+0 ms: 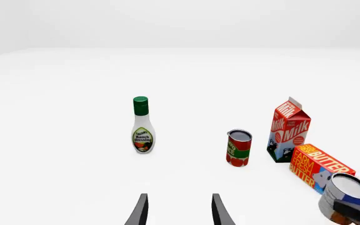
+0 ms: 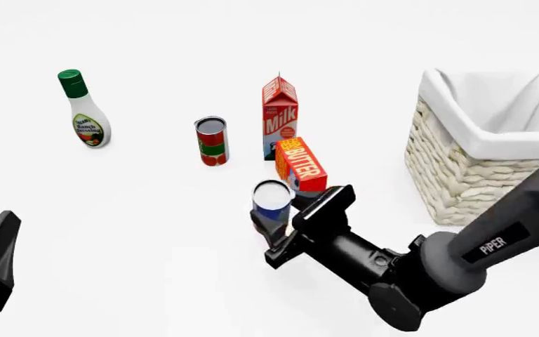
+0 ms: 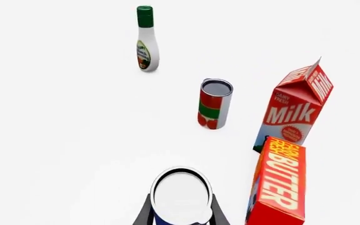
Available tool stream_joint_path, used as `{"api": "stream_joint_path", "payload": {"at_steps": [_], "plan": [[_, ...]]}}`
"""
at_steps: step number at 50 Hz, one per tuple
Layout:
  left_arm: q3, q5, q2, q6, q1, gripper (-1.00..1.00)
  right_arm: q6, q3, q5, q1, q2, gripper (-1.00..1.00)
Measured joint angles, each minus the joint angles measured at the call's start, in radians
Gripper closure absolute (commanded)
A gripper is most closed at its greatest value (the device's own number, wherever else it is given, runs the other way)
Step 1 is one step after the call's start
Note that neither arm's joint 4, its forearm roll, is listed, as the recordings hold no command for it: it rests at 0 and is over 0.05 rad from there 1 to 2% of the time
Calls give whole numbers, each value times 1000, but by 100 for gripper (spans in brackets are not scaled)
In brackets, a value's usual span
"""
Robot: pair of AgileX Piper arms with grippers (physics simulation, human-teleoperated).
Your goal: Pick the alphabet soup and place it in the basket.
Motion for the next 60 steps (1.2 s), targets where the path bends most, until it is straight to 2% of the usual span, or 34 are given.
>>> {"api": "stream_joint_path", "payload": {"at_steps": [12,29,43,60], "plan": [[0,0,0,0,0,-100,-23,88,79,-7,-265,100],[0,0,0,0,0,-100,-73,141,281,-43,-662,100],[0,0,0,0,0,-100,-125,89,474,-133,-902,100],[0,0,0,0,0,-100,-168,-34,674,-243,-1045,100]]}}
